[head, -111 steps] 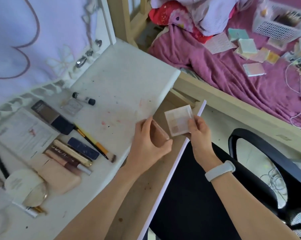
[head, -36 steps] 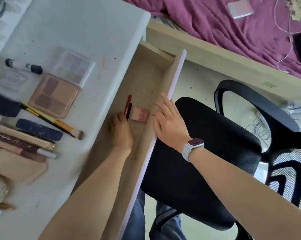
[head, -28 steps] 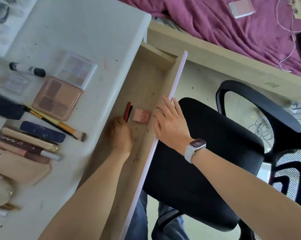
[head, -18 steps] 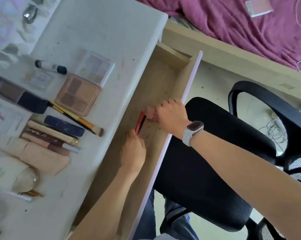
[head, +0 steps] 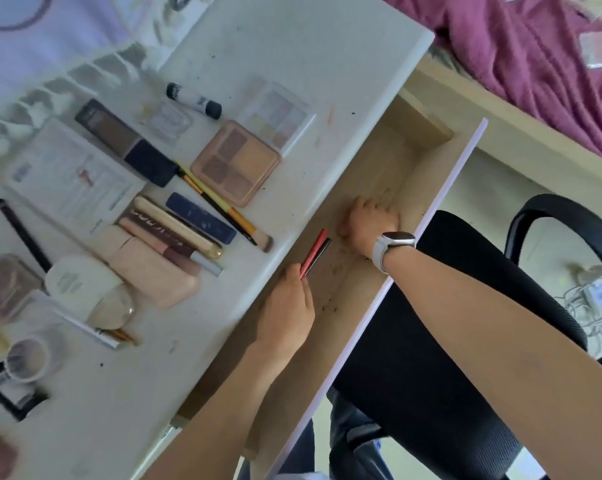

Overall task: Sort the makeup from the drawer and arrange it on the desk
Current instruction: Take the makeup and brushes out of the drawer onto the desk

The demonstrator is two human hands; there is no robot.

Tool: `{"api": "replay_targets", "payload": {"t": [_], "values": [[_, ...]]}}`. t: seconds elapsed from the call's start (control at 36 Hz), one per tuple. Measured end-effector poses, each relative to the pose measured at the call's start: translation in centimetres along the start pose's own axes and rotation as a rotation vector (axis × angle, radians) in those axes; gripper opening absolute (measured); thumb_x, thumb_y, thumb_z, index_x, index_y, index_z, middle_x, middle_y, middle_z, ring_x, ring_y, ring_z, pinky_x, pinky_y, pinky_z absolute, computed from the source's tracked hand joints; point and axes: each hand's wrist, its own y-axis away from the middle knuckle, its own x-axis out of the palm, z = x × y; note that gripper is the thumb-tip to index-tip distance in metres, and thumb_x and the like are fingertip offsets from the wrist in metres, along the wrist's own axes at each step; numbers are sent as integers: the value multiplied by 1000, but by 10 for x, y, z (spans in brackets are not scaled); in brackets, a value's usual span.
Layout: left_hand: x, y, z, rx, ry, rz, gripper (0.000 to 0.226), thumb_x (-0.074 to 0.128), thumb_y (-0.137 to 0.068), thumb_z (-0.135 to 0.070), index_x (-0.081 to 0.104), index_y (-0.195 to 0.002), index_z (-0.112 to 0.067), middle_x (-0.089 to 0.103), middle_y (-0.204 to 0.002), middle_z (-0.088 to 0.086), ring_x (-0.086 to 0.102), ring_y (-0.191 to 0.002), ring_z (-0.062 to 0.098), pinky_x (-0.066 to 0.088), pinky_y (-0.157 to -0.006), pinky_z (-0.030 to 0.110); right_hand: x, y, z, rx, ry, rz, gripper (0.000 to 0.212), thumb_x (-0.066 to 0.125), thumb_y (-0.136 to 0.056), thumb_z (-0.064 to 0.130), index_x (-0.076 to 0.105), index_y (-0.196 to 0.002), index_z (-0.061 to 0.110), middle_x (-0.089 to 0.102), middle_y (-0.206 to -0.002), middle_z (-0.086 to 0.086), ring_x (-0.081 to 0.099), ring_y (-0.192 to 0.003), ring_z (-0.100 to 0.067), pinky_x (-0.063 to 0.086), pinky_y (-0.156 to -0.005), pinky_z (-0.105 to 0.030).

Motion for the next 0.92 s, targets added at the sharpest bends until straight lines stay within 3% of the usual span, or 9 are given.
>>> {"api": "replay_targets", "payload": {"t": [0.08,0.17,0.33,0.44,0.5,0.58,0.69,0.78,0.92], "values": [[-6,3,-2,64,-1,13,20,33,-99,-23,46,-111,-14,54,-87,-3,55,-69,9,36,-54,12,-12,10,-3,-48,-54,0,29,52,-89,31,46,-107,9,63,-98,-9,56,-79,-26,30,-63,-31],[-16,7,-7,110,54,44,12,34,-99,-24,44,-104,-19,47,-81,-9,51,-66,9,35,-55,15,-31,27,-9,-141,-231,52,21,46,-91,20,44,-106,6,64,-98,-12,58,-78,-30,39,-59,-33],[-55,1,-32,130,394,129,10,40,-98,-20,50,-98,-19,44,-75,-11,46,-58,-3,37,-53,9,-84,51,-26,-304,-522,245,17,53,-87,9,50,-103,6,61,-106,-11,58,-93,-27,49,-82,-40],[-96,-19,-52,-47,791,103,14,46,-97,-15,58,-103,-19,55,-75,-3,54,-60,1,45,-53,11,-121,48,-46,-320,-673,355,21,46,-95,12,49,-115,18,56,-107,2,56,-92,-11,45,-73,-20],[-116,-33,-61,-169,1004,44,17,50,-95,-10,62,-107,-12,58,-83,-1,59,-69,8,48,-57,12,-139,47,-51,-304,-810,375,20,48,-95,18,51,-114,24,61,-95,7,58,-71,4,42,-56,-10],[-140,-59,-73,-300,1163,-40,19,52,-92,-4,62,-108,-5,59,-91,4,56,-71,11,51,-75,26,-160,39,-47,-234,-1049,237,27,54,-93,28,54,-119,20,65,-77,6,56,-52,5,41,-46,-11],[-165,-89,-85,-428,1218,-45,6,58,-89,-7,60,-92,-3,53,-79,12,46,-65,18,38,-61,28,-186,14,-22,-137,-1156,-65,27,56,-93,22,58,-118,13,64,-71,5,55,-49,-1,43,-51,-12],[-181,-111,-89,-546,1364,-43,6,62,-86,-3,58,-81,-3,54,-68,8,48,-56,17,47,-62,31,-206,-11,2,-86,-1233,-109,28,52,-91,12,60,-118,10,62,-71,4,51,-52,-9,40,-48,-16],[-196,-146,-87,-621,1470,-93,17,53,-86,6,50,-73,-3,50,-66,10,46,-56,19,41,-62,31,-226,-42,31,-115,-1186,-170,37,49,-91,11,49,-128,10,62,-92,-3,53,-63,-9,39,-49,-14]]}}
